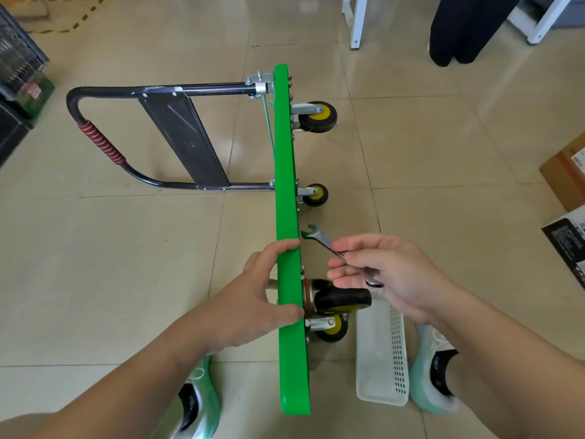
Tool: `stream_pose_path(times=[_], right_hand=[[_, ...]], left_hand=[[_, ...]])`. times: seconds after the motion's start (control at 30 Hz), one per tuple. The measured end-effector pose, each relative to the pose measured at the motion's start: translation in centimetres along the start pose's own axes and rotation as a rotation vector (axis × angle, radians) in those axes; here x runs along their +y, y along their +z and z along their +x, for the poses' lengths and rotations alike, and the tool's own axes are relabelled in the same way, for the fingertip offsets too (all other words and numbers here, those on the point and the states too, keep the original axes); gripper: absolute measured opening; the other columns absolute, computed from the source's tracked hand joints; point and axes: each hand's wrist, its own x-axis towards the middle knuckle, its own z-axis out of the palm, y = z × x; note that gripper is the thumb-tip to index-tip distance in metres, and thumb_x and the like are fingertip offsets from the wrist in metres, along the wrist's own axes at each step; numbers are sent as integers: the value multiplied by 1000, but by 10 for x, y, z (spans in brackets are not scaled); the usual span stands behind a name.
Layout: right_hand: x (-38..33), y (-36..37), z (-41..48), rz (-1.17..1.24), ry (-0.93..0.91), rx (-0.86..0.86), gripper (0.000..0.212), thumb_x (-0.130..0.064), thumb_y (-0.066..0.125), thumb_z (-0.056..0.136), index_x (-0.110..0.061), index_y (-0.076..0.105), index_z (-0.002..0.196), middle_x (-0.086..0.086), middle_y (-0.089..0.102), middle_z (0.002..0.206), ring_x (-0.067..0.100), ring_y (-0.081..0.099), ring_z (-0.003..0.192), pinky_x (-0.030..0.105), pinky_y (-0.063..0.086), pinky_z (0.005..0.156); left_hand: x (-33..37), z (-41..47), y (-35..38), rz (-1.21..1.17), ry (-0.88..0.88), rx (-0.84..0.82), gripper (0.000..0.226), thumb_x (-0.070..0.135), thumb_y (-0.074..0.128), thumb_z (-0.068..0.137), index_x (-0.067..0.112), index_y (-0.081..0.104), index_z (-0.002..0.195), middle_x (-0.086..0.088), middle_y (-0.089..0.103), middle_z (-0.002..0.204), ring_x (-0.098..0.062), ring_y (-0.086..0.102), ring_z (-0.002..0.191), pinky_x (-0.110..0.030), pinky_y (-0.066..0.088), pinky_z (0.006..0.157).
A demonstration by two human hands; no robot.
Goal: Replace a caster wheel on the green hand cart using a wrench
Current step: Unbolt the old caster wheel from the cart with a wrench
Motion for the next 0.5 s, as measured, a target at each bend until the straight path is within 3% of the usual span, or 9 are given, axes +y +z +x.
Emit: stream_pose_path(times=[0.1, 0.2, 0.3, 0.37, 0.43, 0.5], right_hand=[[-2, -1, -2, 124, -7, -76, 28, -2, 50, 94, 4, 69, 113, 30, 72, 106, 39, 73, 100, 38, 63, 80], [-3, -6, -6, 364, -27, -216, 56, -23, 40, 84, 10, 60, 125, 34, 66, 121, 44, 66, 115, 46, 58, 94], [-6, -12, -6, 372, -156, -280, 59, -9, 47, 75, 8, 55, 131, 32, 64, 126, 42, 64, 120, 43, 57, 97], [-6, -11, -4, 211, -239, -200, 46, 0, 61, 77, -4, 65, 123, 23, 73, 114, 35, 70, 110, 35, 59, 89], [-3, -8, 0, 32, -324, -33, 32, -20, 84, 71, -23, 77, 101, 5, 76, 88, 19, 73, 87, 26, 57, 79], [0, -5, 6, -114, -374, 150, 13, -35, 83, 76, -36, 77, 87, -10, 64, 70, 8, 60, 70, 24, 50, 73]], left_hand=[[0, -1, 0, 13, 6, -8, 87, 18, 82, 84, 77, 35, 126, 15, 34, 150, -12, 51, 129, -28, 63, 86], [-1, -2, 0, 13, 10, -7, 86, 19, 82, 85, 77, 34, 128, 15, 35, 150, -13, 51, 130, -27, 62, 86], [-2, -3, 1, 7, 9, -5, 86, 17, 80, 88, 78, 33, 128, 15, 34, 151, -12, 50, 132, -23, 61, 84], [-2, -4, 1, -1, 14, -6, 86, 16, 79, 89, 79, 34, 127, 17, 32, 152, -12, 50, 132, -22, 60, 83], [-1, -5, 2, -9, 14, -11, 86, 15, 78, 90, 79, 34, 126, 18, 31, 152, -11, 50, 130, -21, 60, 83], [-1, -5, 2, -16, 11, -16, 85, 16, 78, 91, 79, 34, 127, 18, 30, 152, -10, 50, 130, -21, 60, 84]])
